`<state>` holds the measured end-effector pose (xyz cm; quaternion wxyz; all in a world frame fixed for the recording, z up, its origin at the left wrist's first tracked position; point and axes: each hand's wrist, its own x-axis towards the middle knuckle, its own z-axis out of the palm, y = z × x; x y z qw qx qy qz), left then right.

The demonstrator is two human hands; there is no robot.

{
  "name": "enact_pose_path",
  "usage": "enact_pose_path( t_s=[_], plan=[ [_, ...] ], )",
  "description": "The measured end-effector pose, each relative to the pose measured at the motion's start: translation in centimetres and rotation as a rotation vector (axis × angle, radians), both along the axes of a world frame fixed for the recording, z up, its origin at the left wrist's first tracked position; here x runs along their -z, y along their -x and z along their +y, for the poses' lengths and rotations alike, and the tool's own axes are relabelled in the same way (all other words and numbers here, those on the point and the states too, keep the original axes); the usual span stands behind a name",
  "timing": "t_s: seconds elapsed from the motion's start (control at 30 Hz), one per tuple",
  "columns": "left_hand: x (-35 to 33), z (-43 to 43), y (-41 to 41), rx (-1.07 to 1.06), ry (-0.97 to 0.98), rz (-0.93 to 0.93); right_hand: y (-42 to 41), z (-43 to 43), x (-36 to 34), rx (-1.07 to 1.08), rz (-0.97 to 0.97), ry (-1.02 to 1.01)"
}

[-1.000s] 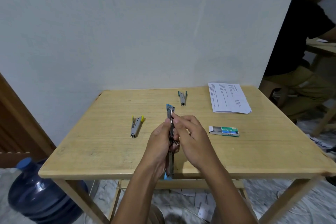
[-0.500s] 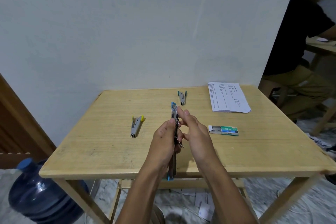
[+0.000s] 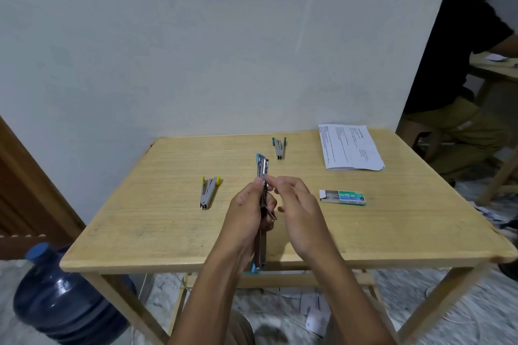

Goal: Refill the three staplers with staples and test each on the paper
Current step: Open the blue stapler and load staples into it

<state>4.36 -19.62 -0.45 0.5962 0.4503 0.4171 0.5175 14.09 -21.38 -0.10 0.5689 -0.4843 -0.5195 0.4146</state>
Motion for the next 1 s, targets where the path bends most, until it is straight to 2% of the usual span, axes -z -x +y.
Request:
enact_pose_path(
  t_s=[0.13,0.23,0.3,0.4,0.5,0.63,0.67,0.7,0.87,1.0],
  plan=[
    [-0.2,-0.2,0.0,-0.001,0.053,-0.030,0.1,0.0,0.5,0.020,-0.088,-0.036],
    [-0.2,-0.2,0.0,-0.002,0.067,-0.006,0.4,0.0,0.7,0.037,-0.044,-0.027],
    [-0.1,-0.1,0.0,-0.014,0.066,0.008,0.6,0.2,1.0,0.070,0.133,0.030],
    [0.0,0.1,0.0,-0.040,0.074,0.061,0.6,0.8,1.6,0.071,0.602,0.239],
    [0.3,0.2,0.1,-0.085,0.019,0.278,0.4,1.4,2.1,0.021,0.928,0.403],
    [1.0,0.4,0.2,-0.038,-0.270,0.940,0.6,1.9,1.9,-0.037,1.137,0.531],
    [0.9,0.3,0.1,-0.029,-0.298,1.050,0.7,2.0,1.8,-0.034,1.190,0.548],
    [0.7,0.4,0.0,-0.035,-0.313,1.090,0.7,2.1,1.8,-0.027,1.239,0.556],
    [0.0,0.5,0.2,-0.080,-0.330,1.003,0.8,2.0,1.8,-0.013,1.414,0.528],
    [0.2,0.1,0.0,-0.188,-0.433,1.186,0.6,2.3,2.1,0.019,1.458,0.523]
  ],
)
